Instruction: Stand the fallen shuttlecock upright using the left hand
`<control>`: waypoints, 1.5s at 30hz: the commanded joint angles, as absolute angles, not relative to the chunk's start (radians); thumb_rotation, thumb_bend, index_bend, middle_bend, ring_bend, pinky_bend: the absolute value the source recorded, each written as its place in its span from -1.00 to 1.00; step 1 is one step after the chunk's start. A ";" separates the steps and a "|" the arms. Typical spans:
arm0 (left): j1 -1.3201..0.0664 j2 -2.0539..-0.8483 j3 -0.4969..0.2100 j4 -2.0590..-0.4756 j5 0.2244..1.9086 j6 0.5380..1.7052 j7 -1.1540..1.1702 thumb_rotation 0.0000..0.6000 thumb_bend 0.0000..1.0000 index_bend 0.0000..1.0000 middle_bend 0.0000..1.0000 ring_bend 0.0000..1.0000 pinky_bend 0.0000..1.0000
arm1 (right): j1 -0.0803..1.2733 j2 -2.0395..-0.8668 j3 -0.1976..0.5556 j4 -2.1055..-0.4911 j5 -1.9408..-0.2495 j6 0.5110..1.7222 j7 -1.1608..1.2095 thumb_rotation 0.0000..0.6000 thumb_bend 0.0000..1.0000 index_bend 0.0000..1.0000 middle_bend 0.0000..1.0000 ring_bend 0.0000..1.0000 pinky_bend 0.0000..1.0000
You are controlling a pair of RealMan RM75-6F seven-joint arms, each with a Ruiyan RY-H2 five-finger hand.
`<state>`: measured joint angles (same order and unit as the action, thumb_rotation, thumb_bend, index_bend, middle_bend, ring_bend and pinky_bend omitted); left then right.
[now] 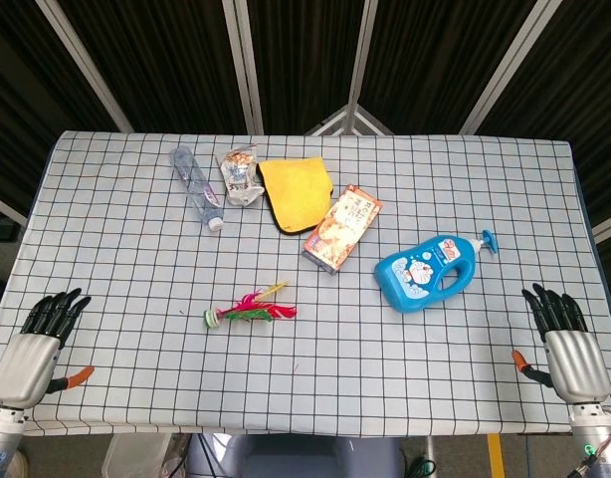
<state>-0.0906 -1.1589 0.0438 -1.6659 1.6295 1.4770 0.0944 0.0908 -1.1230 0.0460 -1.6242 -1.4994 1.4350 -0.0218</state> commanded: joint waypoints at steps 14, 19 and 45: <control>-0.250 -1.221 -0.033 -1.796 1.612 1.276 0.322 1.00 -0.41 -0.60 -1.00 -1.00 -1.00 | 0.091 -1.117 0.043 -1.633 -1.494 1.427 -0.023 1.00 -0.33 -1.00 -1.00 -1.00 -1.00; -0.311 -1.334 -0.092 -1.844 1.535 1.217 0.471 1.00 -0.27 -0.41 -1.00 -1.00 -1.00 | 0.090 -1.116 0.043 -1.635 -1.494 1.428 -0.018 1.00 -0.33 -1.00 -1.00 -1.00 -1.00; -0.526 -1.856 -0.200 -1.594 1.221 1.173 0.885 1.00 -0.22 -0.18 -1.00 -1.00 -1.00 | 0.090 -1.104 0.046 -1.647 -1.481 1.416 0.042 1.00 -0.33 -1.00 -1.00 -1.00 -1.00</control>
